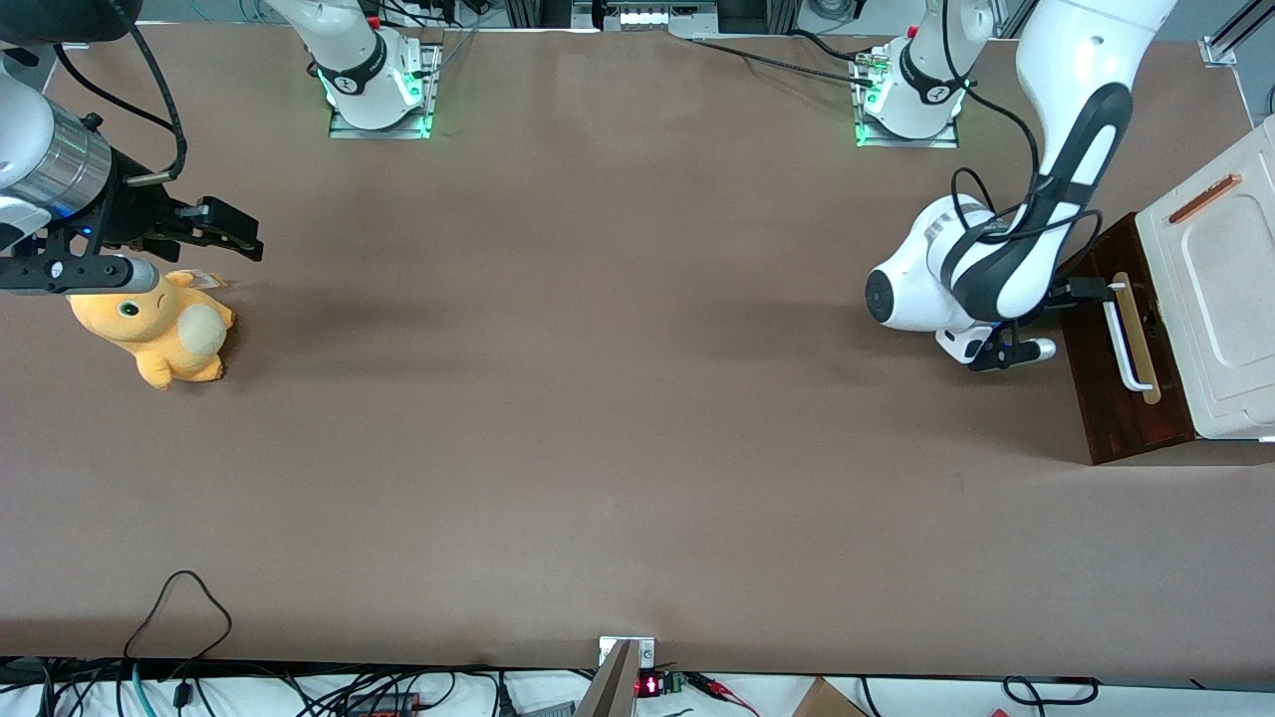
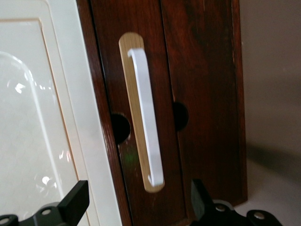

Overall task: Open lower drawer with left arm only
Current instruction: 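Lower the open left gripper toward the white drawer handle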

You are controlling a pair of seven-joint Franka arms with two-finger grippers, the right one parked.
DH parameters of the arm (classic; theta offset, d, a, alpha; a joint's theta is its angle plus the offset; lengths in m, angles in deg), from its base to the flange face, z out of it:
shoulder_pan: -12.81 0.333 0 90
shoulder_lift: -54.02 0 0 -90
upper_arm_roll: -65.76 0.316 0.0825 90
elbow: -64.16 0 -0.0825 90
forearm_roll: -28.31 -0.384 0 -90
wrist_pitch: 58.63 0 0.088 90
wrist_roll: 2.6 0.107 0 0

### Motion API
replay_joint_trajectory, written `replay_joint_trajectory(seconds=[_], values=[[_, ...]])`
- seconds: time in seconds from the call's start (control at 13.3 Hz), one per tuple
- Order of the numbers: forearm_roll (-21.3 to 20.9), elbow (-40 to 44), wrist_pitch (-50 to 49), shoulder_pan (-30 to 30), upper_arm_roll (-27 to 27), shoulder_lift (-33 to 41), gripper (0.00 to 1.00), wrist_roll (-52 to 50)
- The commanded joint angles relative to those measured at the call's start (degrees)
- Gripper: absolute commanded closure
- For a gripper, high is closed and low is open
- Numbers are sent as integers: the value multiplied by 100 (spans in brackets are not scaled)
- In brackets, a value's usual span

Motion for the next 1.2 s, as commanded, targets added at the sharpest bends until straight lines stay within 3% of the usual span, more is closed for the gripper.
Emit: replay_joint_trajectory(seconds=[0.0, 0.53, 0.67, 0.9, 1.12], values=[[-641, 41, -55, 88, 58, -227, 6, -107], [-1223, 59, 138, 456, 190, -500, 8, -134], [-1294, 59, 138, 501, 190, -518, 15, -142], [-1302, 59, 147, 492, 190, -553, 35, -134], [-1302, 59, 199, 501, 190, -561, 42, -134]])
